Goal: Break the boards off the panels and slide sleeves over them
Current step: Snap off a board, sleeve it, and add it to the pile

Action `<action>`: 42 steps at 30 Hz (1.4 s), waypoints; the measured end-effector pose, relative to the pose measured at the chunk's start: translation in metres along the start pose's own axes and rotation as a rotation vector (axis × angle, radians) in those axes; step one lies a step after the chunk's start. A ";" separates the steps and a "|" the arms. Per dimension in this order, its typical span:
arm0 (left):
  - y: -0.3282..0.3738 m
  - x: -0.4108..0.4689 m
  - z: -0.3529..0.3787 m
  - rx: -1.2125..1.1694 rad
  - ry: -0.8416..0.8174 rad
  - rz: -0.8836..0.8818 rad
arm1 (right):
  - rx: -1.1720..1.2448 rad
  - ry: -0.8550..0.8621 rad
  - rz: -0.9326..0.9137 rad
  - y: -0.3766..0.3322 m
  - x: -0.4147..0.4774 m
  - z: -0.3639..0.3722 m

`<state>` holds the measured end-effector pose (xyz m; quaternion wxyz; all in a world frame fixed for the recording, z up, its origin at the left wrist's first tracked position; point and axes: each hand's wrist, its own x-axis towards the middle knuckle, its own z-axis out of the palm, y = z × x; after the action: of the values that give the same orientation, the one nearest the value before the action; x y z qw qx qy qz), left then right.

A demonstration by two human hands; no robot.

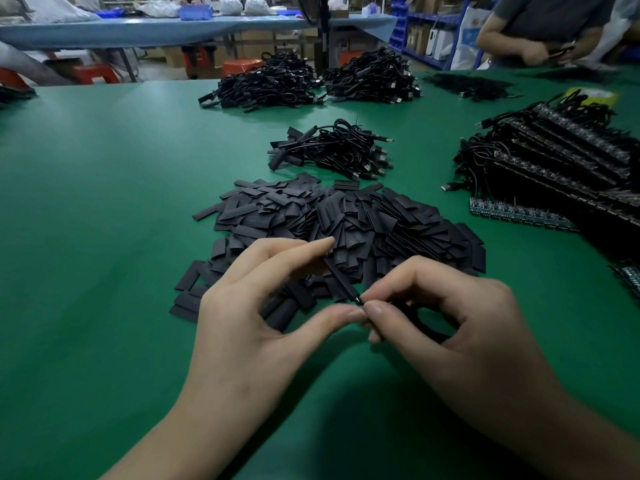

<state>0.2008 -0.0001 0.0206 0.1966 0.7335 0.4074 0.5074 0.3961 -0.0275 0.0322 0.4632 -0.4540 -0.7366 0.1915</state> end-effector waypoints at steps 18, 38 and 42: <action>0.006 0.002 -0.004 0.067 0.026 0.059 | 0.148 -0.074 0.070 0.001 0.000 -0.002; -0.008 0.003 -0.005 -0.035 0.124 -0.094 | -0.041 -0.246 0.125 0.012 0.002 -0.005; -0.012 0.003 -0.003 -0.089 0.115 -0.175 | -0.052 -0.234 0.135 0.013 0.007 -0.009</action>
<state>0.1938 0.0084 0.0151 0.2487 0.6555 0.4574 0.5470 0.4094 -0.0158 0.0314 0.3484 -0.4890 -0.7581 0.2545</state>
